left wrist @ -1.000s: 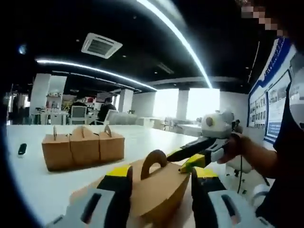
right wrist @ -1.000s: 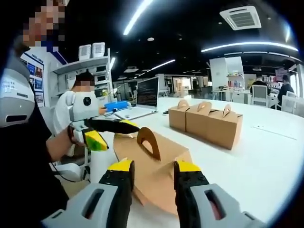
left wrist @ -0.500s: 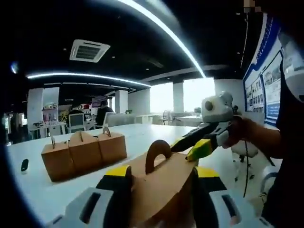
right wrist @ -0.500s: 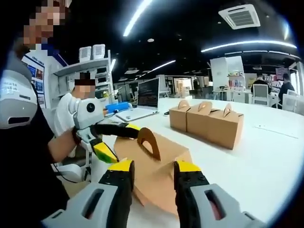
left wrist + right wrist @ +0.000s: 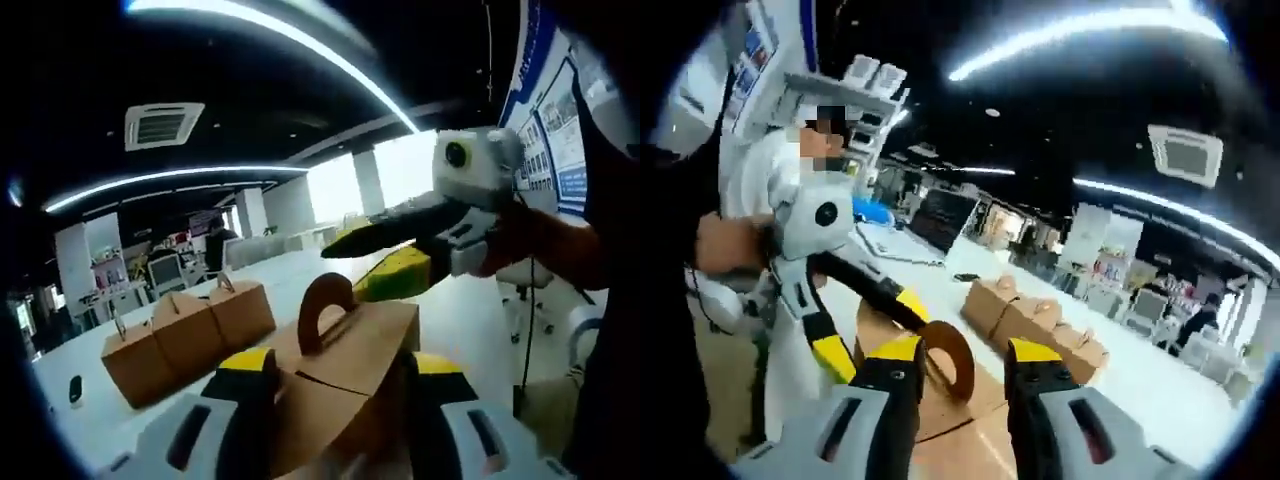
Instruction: Pick up one paper box from the group, open the paper box, and remove the item inside
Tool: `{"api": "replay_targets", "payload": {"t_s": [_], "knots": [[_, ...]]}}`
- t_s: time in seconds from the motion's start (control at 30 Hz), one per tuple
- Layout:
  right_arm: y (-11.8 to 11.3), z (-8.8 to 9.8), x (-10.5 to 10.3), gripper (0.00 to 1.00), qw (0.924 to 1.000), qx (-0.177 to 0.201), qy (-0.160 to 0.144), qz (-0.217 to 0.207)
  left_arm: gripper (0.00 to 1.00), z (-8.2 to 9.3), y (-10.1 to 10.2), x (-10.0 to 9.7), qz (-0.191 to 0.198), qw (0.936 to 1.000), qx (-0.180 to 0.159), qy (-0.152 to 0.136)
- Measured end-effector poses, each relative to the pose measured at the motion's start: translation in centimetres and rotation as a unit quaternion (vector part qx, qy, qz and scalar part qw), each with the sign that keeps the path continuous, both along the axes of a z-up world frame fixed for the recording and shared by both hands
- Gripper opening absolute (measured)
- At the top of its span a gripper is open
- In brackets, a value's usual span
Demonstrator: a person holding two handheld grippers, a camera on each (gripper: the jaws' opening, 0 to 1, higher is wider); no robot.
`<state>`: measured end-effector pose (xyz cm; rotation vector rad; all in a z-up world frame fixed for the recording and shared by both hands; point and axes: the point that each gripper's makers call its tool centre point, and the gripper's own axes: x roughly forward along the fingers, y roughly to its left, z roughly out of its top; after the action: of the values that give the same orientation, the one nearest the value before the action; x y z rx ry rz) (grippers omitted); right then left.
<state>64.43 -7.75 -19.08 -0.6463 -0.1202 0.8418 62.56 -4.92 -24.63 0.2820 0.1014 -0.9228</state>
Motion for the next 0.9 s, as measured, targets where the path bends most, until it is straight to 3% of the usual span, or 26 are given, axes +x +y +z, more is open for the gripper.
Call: {"api": "replay_targets", "payload": {"t_s": [0.07,0.13,0.33,0.6,0.7,0.9], "knots": [[0.1,-0.3,0.3,0.32,0.9957,-0.076,-0.049,-0.02,0.54,-0.1,0.1,0.0,0.0,1.0,0.007,-0.006],[0.5,-0.8,0.3,0.31,0.988,-0.131,-0.079,-0.021,0.54,-0.2,0.1,0.0,0.0,0.9999,0.014,-0.009],[1.0,-1.0,0.8,0.28,0.9628,-0.217,-0.156,-0.04,0.54,-0.4,0.0,0.0,0.002,0.9991,0.037,-0.022],[0.7,-0.5,0.0,0.26,0.9558,-0.226,-0.184,-0.041,0.54,-0.4,-0.3,-0.1,0.001,0.9986,0.045,-0.028],[0.6,-0.3,-0.5,0.26,0.949,-0.239,-0.201,-0.04,0.54,-0.4,-0.5,-0.1,0.002,0.9982,0.051,-0.031],[0.3,-0.4,-0.6,0.22,0.9466,-0.245,-0.206,-0.042,0.54,-0.5,-0.8,-0.2,0.001,0.9974,0.061,-0.038]]}}
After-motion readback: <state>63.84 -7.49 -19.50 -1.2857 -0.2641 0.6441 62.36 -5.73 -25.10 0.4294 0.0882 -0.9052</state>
